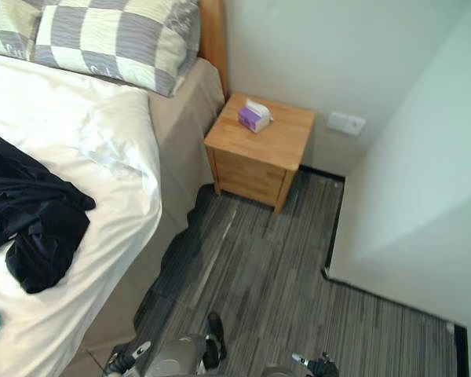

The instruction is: Tidy the bed and pick cloth on bed and put in laundry

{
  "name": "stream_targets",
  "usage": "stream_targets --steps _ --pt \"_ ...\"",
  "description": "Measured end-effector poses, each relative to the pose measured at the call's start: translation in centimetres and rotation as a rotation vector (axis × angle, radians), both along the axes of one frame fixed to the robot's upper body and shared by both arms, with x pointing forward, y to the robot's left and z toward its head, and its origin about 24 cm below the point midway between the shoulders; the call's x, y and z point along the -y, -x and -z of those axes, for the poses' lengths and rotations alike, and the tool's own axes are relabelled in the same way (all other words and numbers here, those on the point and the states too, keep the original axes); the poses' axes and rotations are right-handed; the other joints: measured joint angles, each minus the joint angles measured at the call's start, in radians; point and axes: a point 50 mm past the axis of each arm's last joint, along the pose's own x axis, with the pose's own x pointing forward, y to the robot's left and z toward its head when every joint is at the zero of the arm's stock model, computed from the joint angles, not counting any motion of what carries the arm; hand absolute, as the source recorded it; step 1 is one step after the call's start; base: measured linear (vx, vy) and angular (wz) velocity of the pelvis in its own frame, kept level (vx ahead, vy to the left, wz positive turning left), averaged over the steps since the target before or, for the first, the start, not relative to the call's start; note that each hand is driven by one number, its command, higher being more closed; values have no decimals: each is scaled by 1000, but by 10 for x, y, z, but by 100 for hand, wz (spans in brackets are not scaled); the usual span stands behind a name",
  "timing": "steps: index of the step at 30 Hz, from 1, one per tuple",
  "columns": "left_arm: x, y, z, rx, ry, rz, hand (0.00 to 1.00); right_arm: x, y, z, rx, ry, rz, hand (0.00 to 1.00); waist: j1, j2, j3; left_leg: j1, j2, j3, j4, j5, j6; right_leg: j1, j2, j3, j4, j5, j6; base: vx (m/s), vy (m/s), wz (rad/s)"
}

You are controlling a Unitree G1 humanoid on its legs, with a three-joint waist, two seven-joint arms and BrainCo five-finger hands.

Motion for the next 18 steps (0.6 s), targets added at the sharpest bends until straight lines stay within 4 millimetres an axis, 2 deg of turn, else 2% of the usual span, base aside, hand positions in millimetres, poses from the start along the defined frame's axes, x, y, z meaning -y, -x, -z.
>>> stream_targets --steps 2,4,6,7,8,9,10,11,12,13,14,15,16,17,18 --pt "-1 2 1 -24 -3 32 0 0 0 0 3 3 -2 0 -15 3 5 87 -11 -73 -3 -32 0 -93 -16 -1 218 -6 -5 532 27 129" --pt "-2 1 0 -24 -9 49 0 1 -5 -2 20 9 -7 0 -24 5 6 169 -12 -131 -39 -37 -3 -159 -34 -38 223 -35 -32 511 -40 119" --pt "0 -7 -2 -7 -26 110 0 3 -8 -3 31 15 -4 0 -23 7 7 246 -5 -237 -76 -46 -19 -221 -22 -24 23 -98 -96 469 -138 130" --pt "0 -9 -3 1 -28 120 0 3 -8 -3 33 15 -4 0 -24 9 7 252 -2 -265 -75 -52 -29 -223 -15 2 -60 -101 -102 478 -287 156" --pt "3 -17 -5 29 -31 139 0 4 -7 -3 33 16 6 0 -25 15 4 246 6 -335 -67 -74 -52 -217 5 79 -267 -92 -121 441 -368 179" --pt "7 -26 -7 59 -29 150 0 5 -6 -4 37 20 12 0 -24 25 -2 216 14 -402 -24 -130 -52 -233 19 169 -384 -81 -138 437 -406 179" --pt "9 -30 -7 70 -27 151 0 4 -6 -4 35 17 15 0 -18 18 -4 199 8 -433 16 -153 -62 -245 20 230 -420 -75 -148 296 -337 152" --pt "11 -31 -7 80 -21 146 0 5 -4 -4 37 19 17 0 -18 22 -7 171 15 -484 80 -198 -79 -257 26 303 -447 -63 -166 298 -393 145" --pt "14 -31 -7 85 -15 142 0 6 -1 -4 36 21 23 0 -21 32 -17 137 27 -549 165 -260 -109 -251 28 361 -467 -59 -166 340 -529 176" --pt "12 -28 -8 84 -21 139 0 0 2 -3 25 9 10 0 -20 18 -37 105 39 -597 239 -324 -148 -233 15 398 -492 -37 -196 340 -564 151" --pt "12 -28 -8 87 -21 132 0 0 3 -3 24 8 11 0 -19 9 -39 103 50 -608 263 -345 -162 -231 12 378 -479 -23 -113 287 -600 139" --pt "21 -26 -5 83 12 104 0 10 0 -5 33 37 -1 0 -25 59 -41 94 114 -620 300 -357 -185 -227 58 302 -395 -71 -138 242 -569 128" --pt "29 -27 -5 97 34 76 0 11 0 -7 42 51 -15 0 -23 62 -46 98 152 -601 273 -315 -213 -228 63 239 -338 -115 -154 198 -536 122" --pt "30 -26 -5 97 37 70 0 12 0 -8 42 55 -28 0 -23 66 -50 102 164 -594 257 -296 -219 -227 64 221 -324 -127 -164 165 -494 115" --pt "37 -23 -3 88 58 57 0 16 -2 -9 41 72 -65 0 -23 84 -67 104 200 -568 199 -237 -241 -225 72 172 -304 -145 -191 132 -485 103"
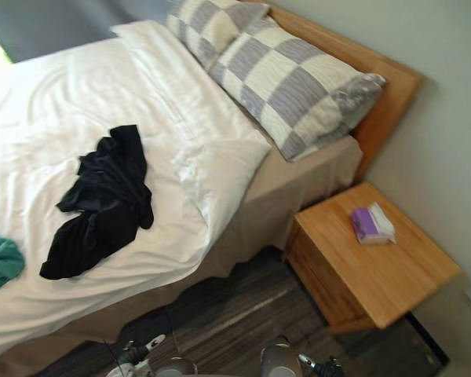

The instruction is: Tidy the bed and pick cloth on bed and put in laundry

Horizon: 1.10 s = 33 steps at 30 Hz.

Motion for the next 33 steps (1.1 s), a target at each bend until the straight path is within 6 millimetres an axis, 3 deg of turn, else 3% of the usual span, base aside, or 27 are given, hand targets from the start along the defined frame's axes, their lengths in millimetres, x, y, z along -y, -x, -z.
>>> stream_targets --steps 2,3,4,6,8,9,11,14,17,19,21,22,25,27,31,33 --pt "4 1 1 -3 8 -2 0 3 -2 -1 7 11 -6 0 -5 14 -9 -29 39 64 -25 75 -4 14 -1 -73 -18 -2 -10 96 -471 117" --pt "2 1 1 -6 4 -6 0 3 -3 -2 13 12 -2 0 -17 17 -8 -56 70 191 -15 125 14 51 -7 -146 -60 10 -30 33 -366 118" --pt "-1 2 0 -7 -3 -23 0 3 -3 -2 17 10 6 0 -25 17 -7 -66 88 280 9 132 21 71 -8 -176 -80 16 -40 6 -391 135" --pt "-3 3 1 -19 -2 -24 0 3 -4 -2 44 -8 111 0 -37 15 -6 -64 122 638 87 114 33 130 -23 -272 -143 36 -79 -62 -205 114" --pt "-3 5 3 -48 -8 13 0 5 -4 -3 69 -21 221 0 -56 15 -6 -29 107 788 9 110 38 156 -33 -327 -176 47 -78 -117 -70 94" --pt "-3 7 5 -64 -10 22 0 9 -4 -5 89 -15 282 0 -66 12 -5 -3 92 809 -69 115 40 168 -36 -342 -191 51 -75 -115 -2 67" --pt "-7 9 5 -81 -27 38 0 18 -8 -16 162 23 364 0 -73 -5 -10 35 24 807 -222 198 53 185 -50 -341 -247 81 -49 -115 50 26" --pt "-5 12 6 -104 -28 88 0 60 -21 -52 331 192 465 0 -97 -3 -10 52 -25 799 -340 260 76 197 -60 -346 -309 130 -42 -42 96 15" --pt "-5 12 6 -106 -43 158 0 114 -35 -107 512 432 522 0 -110 -6 -9 83 -57 793 -416 303 90 213 -69 -354 -328 154 -39 -11 83 10" --pt "-8 10 5 -100 -51 206 0 146 -59 -155 631 613 481 0 -116 -13 -6 105 -70 778 -452 320 94 232 -71 -364 -334 158 -39 -24 48 19" --pt "-10 9 5 -98 -61 231 0 156 -83 -187 718 709 419 0 -114 -22 -6 103 -70 767 -453 324 96 236 -71 -367 -334 158 -39 -46 9 15" --pt "-10 9 5 -95 -59 247 0 157 -102 -207 780 762 366 0 -115 -25 -4 96 -71 761 -453 329 97 233 -70 -372 -334 159 -41 -58 4 13" --pt "-9 8 4 -90 -57 255 0 151 -140 -242 874 840 230 0 -114 -21 3 80 -70 742 -454 338 95 227 -68 -388 -331 160 -42 -75 -1 20" --pt "-7 3 3 -67 -63 271 0 136 -180 -278 979 893 93 0 -113 -9 28 48 -68 723 -454 356 102 201 -67 -399 -323 166 -51 -89 -3 22" --pt "-7 -6 -1 -24 -78 289 0 114 -227 -337 1119 977 -59 0 -110 29 76 -17 -54 687 -454 391 109 152 -55 -392 -319 186 -73 -95 8 25" --pt "-13 -10 -4 -2 -102 291 0 102 -249 -372 1182 1026 -120 0 -104 35 102 -64 -50 675 -454 410 107 106 -49 -395 -304 191 -80 -97 0 17"
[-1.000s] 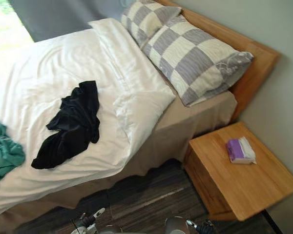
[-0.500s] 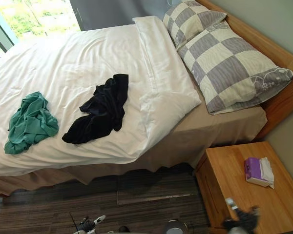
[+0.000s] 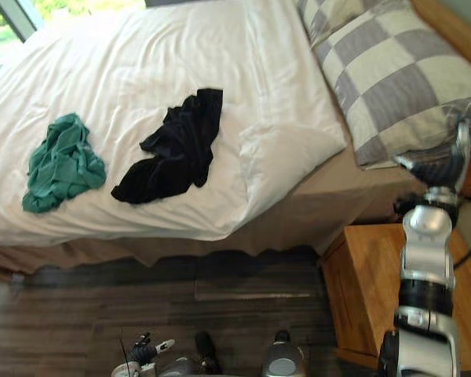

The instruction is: Tidy the bed and pick cloth on bed and put in laundry

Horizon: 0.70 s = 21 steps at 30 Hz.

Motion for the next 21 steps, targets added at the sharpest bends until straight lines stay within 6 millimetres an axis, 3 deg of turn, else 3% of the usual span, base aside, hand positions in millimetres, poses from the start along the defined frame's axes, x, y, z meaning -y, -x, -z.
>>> stream_targets --steps 3,6,11,16,21 --pt "-7 -2 -2 10 -19 3 0 -6 -10 -59 92 129 -13 0 20 23 50 -56 11 -15 0 28 7 -59 6 -8 6 19 -7 -96 -11 11" --pt "-8 4 1 -11 -16 -7 0 -9 -13 -95 140 192 -11 0 26 43 90 -108 14 -42 0 52 12 -105 3 -32 23 22 -8 -77 -9 23" --pt "-7 -2 -1 21 -1 -30 0 -23 -26 -119 126 239 -38 0 46 64 127 -189 15 -72 0 83 9 -181 1 -54 52 24 -11 -61 -3 17" --pt "-3 -22 -8 99 12 -25 0 -39 -30 -146 161 295 -68 0 56 73 182 -267 12 -88 0 107 4 -272 -15 -61 105 22 -16 -45 -21 11" --pt "2 -40 -14 157 24 -6 0 -48 -35 -147 136 334 -82 0 76 77 201 -319 -2 -91 0 123 5 -353 -42 -58 175 2 -19 -41 -46 7"
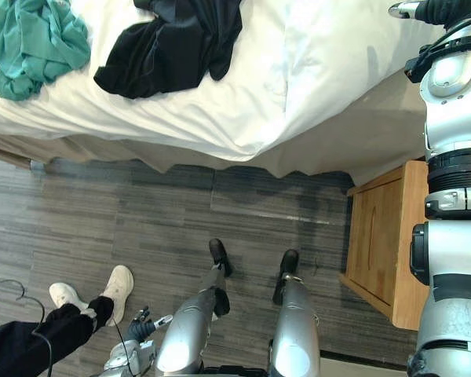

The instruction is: Tidy the bed and pick cloth on bed and put in laundry

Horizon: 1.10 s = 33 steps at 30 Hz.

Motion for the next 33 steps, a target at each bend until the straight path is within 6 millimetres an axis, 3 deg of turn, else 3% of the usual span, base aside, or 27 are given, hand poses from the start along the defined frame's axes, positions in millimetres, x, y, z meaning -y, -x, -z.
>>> stream_targets --steps 5,6,15,19,23,25,31,32,33 --pt "1 -6 -2 24 18 -12 0 -15 -8 -3 -19 34 -26 0 16 1 1 -44 -8 -5 0 10 -12 -56 -18 -4 39 -10 3 -31 -59 9" --pt "3 -11 -3 35 21 -5 0 -16 -9 -4 -25 40 -22 100 26 7 3 -54 -12 -10 0 15 -9 -69 -27 -7 52 -14 2 -33 -49 15" --pt "26 -48 -19 148 87 26 0 -12 -10 -15 -38 44 2 100 25 18 8 -160 -63 -17 0 27 -18 -199 -121 -30 174 -58 11 -37 -24 26" --pt "41 -60 -26 202 145 48 0 1 -6 -16 -61 42 35 100 20 18 8 -152 -79 -15 0 27 -18 -189 -142 -29 185 -64 16 -17 2 12" --pt "49 -62 -27 208 167 58 0 10 -9 -4 -113 12 41 100 12 17 8 -104 -86 -9 0 19 -8 -135 -149 -28 179 -68 21 -13 -6 5" --pt "53 -62 -27 208 180 63 0 17 -11 11 -141 -27 41 100 9 17 8 -68 -87 -1 0 12 1 -94 -147 -28 164 -68 23 -22 -10 -7" --pt "53 -53 -21 166 179 78 0 41 -11 93 -259 -234 25 100 -10 8 8 45 -76 18 0 -14 17 51 -116 -23 66 -49 59 -2 -33 -16" --pt "50 -49 -18 149 169 82 0 42 -10 112 -283 -285 15 0 -23 -1 7 73 -76 23 0 -19 23 83 -109 -21 50 -41 58 42 -56 -14" --pt "48 -46 -17 139 160 85 0 43 -8 127 -298 -324 9 0 -29 -12 4 93 -76 28 0 -24 29 105 -102 -17 42 -40 59 54 -68 -20"
